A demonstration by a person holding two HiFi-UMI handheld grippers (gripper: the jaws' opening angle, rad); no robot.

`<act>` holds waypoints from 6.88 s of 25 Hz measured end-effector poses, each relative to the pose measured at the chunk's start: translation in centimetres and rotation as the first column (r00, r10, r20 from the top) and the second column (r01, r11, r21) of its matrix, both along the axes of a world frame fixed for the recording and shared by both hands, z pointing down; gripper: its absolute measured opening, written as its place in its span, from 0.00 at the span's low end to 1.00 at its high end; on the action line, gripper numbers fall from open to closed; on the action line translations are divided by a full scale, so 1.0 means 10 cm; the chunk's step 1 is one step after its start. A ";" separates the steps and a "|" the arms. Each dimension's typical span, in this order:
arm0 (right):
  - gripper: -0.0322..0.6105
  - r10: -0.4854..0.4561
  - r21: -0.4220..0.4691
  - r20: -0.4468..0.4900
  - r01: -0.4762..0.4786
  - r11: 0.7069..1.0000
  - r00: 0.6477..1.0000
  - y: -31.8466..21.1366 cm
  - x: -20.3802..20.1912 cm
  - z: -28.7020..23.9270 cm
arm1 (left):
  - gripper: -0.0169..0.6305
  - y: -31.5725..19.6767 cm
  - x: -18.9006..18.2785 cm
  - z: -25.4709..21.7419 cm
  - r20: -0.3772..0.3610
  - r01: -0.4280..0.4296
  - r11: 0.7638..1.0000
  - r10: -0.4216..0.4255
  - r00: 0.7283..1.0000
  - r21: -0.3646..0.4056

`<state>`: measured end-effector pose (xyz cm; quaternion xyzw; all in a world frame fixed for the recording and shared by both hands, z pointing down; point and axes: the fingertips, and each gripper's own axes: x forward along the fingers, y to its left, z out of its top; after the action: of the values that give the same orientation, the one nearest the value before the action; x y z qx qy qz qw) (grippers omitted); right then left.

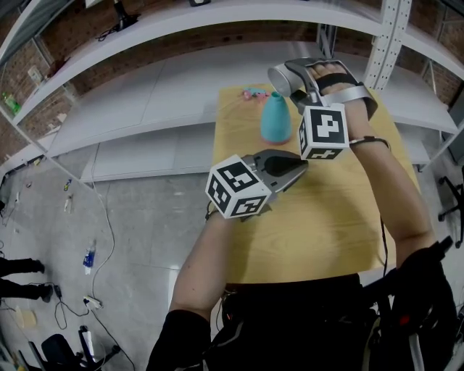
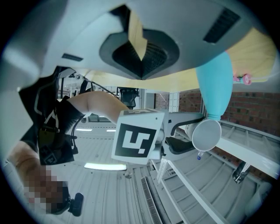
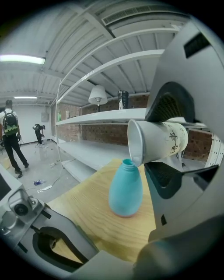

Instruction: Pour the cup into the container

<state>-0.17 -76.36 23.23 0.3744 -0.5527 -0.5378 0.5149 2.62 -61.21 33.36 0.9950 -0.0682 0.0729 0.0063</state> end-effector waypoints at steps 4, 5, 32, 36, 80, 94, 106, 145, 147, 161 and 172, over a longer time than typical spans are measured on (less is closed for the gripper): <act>0.50 -0.003 -0.058 0.110 0.009 0.998 0.994 0.00 0.01 0.04 | 0.01 0.00 0.01 0.00 0.000 0.000 1.000 0.000 1.000 -0.001; 0.50 -0.003 -0.086 0.166 0.017 0.996 0.986 0.01 0.01 0.05 | 0.01 0.00 0.01 0.00 0.000 0.000 1.000 0.000 1.000 0.000; 0.50 0.481 -0.475 0.877 0.157 0.866 -0.002 -0.05 1.75 0.77 | 0.01 -0.02 -0.02 0.00 0.002 0.018 1.000 -0.018 1.000 -0.001; 0.50 0.492 -0.482 0.870 0.151 0.863 -0.036 -0.01 1.89 0.85 | 0.01 -0.02 -0.02 0.00 0.003 0.019 1.000 -0.019 1.000 -0.001; 0.57 0.427 -0.409 0.904 0.249 0.878 -0.019 0.76 1.79 0.82 | 0.01 -0.04 -0.04 0.00 0.008 0.024 1.000 -0.024 1.000 0.000; 0.05 0.357 -0.323 0.934 0.348 0.880 -0.036 1.13 1.55 0.68 | 0.01 0.38 0.21 0.12 0.100 -0.061 0.997 0.065 0.993 -0.038; 0.05 0.289 -0.255 0.957 0.356 0.899 -0.043 2.16 1.46 0.41 | 0.01 1.70 0.23 -0.16 -0.056 -0.001 1.000 0.002 0.998 0.031; 0.05 0.248 -0.214 0.969 0.453 0.866 -0.016 10.01 1.24 0.43 | 0.01 9.75 0.40 -0.04 0.013 -0.003 0.999 0.002 1.000 0.054; 0.05 0.247 -0.212 0.969 0.458 0.863 -0.017 10.43 1.25 0.41 | 0.01 10.12 0.38 -0.11 -0.011 -0.002 0.997 0.003 1.000 0.081; 0.05 0.245 -0.214 0.969 0.437 0.874 -0.014 12.58 1.00 0.33 | 0.01 12.28 0.02 -0.27 -0.070 0.009 0.998 -0.004 0.998 0.063; 0.05 0.258 -0.221 0.966 0.427 0.877 -0.029 13.56 0.97 0.34 | 0.01 13.14 -0.04 -0.30 -0.066 0.023 0.999 -0.020 0.998 0.045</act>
<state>9.54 59.21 26.60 0.4698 -0.8826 0.0151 -0.0031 2.20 70.21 30.40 0.9959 -0.0805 0.0386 -0.0132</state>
